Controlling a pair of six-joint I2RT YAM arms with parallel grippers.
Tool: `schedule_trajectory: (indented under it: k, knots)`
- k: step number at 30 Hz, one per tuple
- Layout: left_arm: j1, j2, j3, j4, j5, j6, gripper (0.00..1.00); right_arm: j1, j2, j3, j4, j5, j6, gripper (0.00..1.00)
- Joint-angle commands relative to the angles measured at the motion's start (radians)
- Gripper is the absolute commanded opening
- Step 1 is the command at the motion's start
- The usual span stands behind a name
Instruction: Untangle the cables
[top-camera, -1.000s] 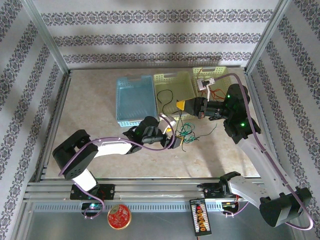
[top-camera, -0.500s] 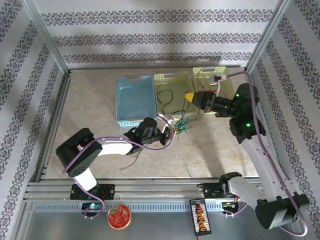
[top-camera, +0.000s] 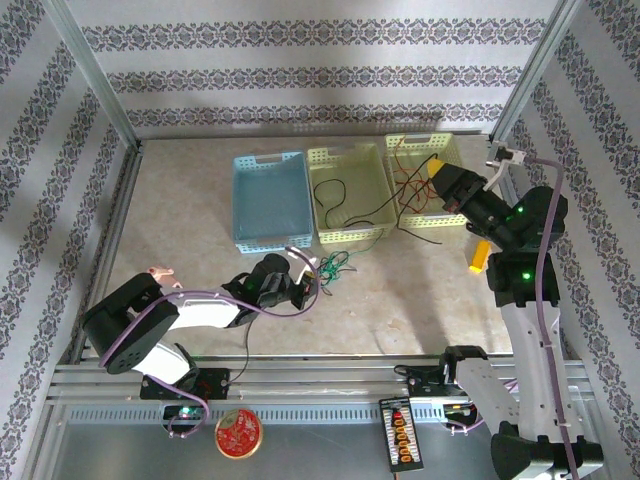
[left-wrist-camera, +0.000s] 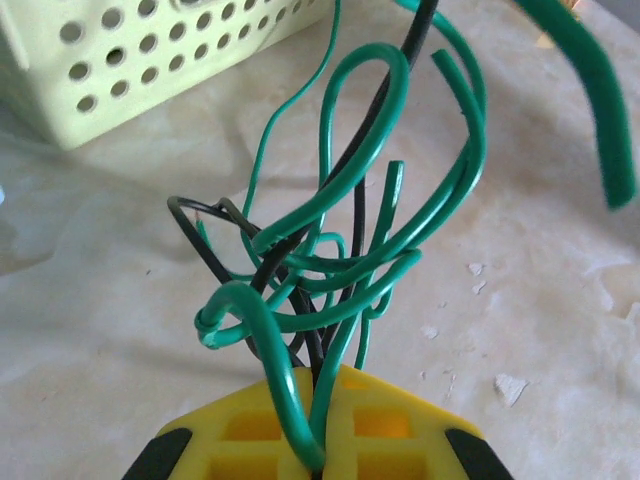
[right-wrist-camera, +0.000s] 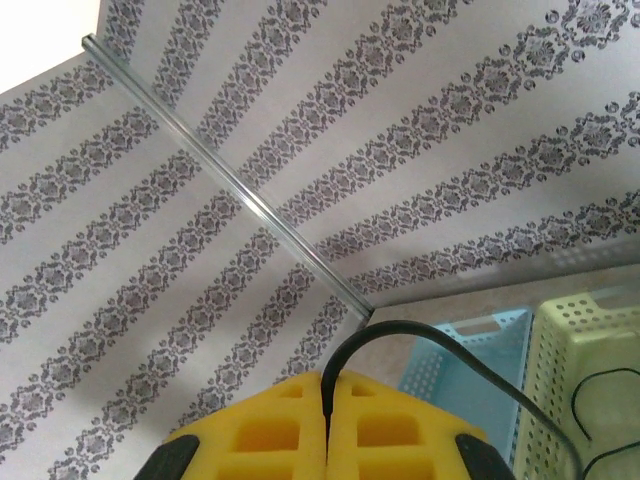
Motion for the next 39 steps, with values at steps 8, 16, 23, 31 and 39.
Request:
schedule_trajectory:
  k: [8,16,23,31,39]
  knots:
    - [0.015,-0.006,-0.023,-0.029,-0.084,-0.03,0.0,0.096,0.174,0.131,0.137,0.048,-0.03,0.0]
    - [0.015,-0.028,-0.013,-0.037,-0.098,-0.038,0.0,0.178,0.404,0.266,0.11,0.192,-0.145,0.0]
    - [0.015,-0.064,-0.014,-0.064,-0.107,-0.041,0.0,0.211,0.633,0.319,0.105,0.253,-0.187,0.0]
    - [0.015,-0.062,-0.001,-0.076,-0.101,-0.04,0.0,0.301,0.905,0.364,0.04,0.257,-0.23,0.08]
    - [0.015,-0.067,0.01,-0.087,-0.091,-0.031,0.0,0.333,0.859,0.304,-0.017,0.346,-0.266,0.55]
